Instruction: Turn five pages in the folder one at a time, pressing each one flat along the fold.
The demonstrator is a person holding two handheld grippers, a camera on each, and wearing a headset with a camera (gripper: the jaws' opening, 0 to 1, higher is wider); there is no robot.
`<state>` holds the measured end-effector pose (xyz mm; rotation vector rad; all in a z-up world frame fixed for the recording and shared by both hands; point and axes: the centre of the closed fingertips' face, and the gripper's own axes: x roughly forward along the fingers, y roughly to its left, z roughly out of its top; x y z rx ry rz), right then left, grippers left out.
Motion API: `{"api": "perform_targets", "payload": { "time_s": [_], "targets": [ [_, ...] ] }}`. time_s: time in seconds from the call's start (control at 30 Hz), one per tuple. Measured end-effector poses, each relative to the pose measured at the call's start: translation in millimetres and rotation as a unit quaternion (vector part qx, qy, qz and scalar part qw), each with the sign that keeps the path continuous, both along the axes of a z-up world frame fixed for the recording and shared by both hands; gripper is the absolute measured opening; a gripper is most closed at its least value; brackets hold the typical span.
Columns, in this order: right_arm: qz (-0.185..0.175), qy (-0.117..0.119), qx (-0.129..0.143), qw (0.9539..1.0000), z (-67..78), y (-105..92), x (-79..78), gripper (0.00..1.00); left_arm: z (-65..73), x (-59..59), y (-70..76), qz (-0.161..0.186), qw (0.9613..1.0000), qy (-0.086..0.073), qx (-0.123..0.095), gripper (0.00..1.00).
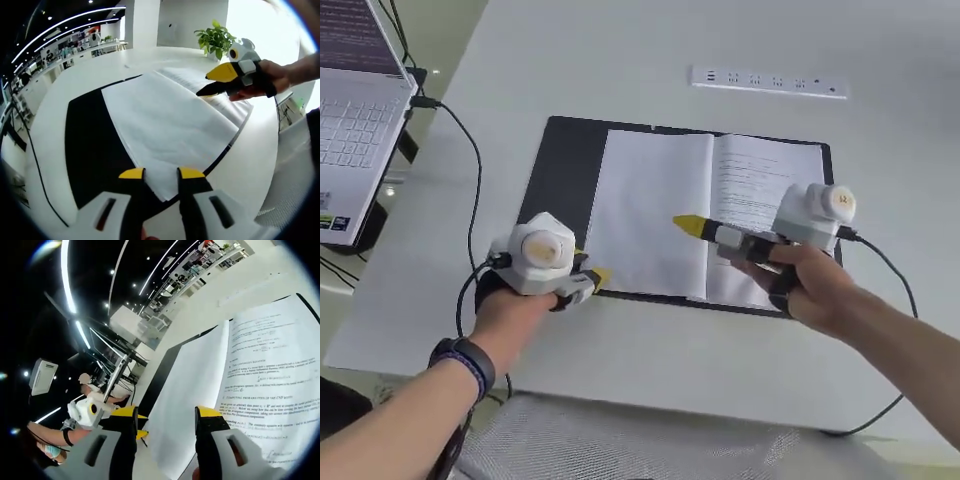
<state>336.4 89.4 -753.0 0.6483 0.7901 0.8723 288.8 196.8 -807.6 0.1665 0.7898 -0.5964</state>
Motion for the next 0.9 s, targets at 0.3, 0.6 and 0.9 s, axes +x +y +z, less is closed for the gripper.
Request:
{"api": "perform_targets", "payload": {
  "time_s": [0.3, 0.6, 0.9],
  "targets": [
    [0.006, -0.015, -0.015, 0.9998, -4.4, -7.5, 21.5, 0.34, 2.1, -1.6, -1.5, -0.009, 0.9998, -0.008, 0.019, 0.23],
    [0.003, -0.032, -0.036, 0.9988, -13.0, -16.3, 48.4, 0.21, 2.2, -1.3, -1.2, -0.004, 0.9999, -0.007, 0.014, 0.25],
    [-0.012, -0.032, -0.043, 0.9985, -27.5, -21.6, 61.0, 0.04, -2.7, 3.1, 0.8, 0.006, 0.9999, -0.009, 0.009, 0.26]
  ]
}}
